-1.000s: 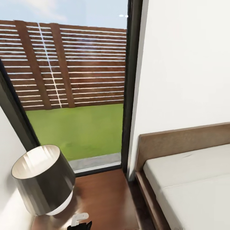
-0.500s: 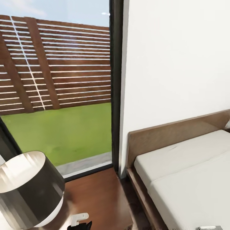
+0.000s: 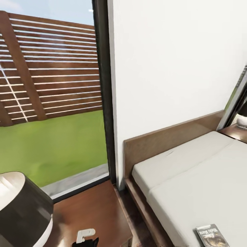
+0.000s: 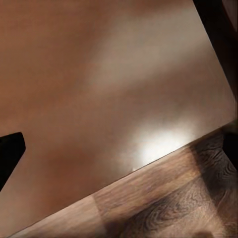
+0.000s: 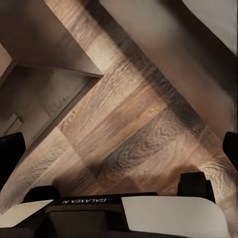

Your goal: In the bedroom, move the book from the bed onto either nightstand, and place the two sandals side by side next to the bed.

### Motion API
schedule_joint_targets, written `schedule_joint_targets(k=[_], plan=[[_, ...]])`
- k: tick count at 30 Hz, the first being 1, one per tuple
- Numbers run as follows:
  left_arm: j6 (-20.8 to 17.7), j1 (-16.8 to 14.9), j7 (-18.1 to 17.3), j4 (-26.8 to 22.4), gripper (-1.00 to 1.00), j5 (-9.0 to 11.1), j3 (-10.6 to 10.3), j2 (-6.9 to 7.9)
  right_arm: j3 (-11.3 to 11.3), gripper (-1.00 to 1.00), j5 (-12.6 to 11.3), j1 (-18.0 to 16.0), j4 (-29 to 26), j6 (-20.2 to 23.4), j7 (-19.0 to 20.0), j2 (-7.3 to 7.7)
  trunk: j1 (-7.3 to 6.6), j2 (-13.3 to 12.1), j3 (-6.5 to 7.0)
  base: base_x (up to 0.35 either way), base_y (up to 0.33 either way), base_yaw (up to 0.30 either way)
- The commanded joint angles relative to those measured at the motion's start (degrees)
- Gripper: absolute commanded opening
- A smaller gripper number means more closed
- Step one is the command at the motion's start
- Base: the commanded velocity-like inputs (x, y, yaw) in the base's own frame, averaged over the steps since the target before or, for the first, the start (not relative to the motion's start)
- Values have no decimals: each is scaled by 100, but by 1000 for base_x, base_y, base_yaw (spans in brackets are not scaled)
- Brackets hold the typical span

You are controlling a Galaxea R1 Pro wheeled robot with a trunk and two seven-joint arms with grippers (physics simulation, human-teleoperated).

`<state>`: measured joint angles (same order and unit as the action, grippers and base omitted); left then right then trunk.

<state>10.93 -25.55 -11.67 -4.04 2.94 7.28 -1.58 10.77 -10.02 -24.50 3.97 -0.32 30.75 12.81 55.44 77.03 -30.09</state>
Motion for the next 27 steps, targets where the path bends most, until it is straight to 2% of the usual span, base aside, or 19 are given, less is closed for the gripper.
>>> schedule_joint_targets(k=[1, 13, 27], plan=[[5, -3, -37, 6, 100, 31, 37, 0, 4, 100, -53, -11, 25, -3, 27, 2, 0, 3, -10, 0, 0, -277], [1, -3, -44, 1, 100, 37, 37, 0, 4, 100, -53, -11, 25, -3, 27, 2, 0, 3, -57, 0, 0, -275], [-3, -3, -45, 0, 100, 40, 37, 0, 4, 100, -53, -11, 25, -3, 27, 2, -308, -558, 139, 0, 0, -272]])
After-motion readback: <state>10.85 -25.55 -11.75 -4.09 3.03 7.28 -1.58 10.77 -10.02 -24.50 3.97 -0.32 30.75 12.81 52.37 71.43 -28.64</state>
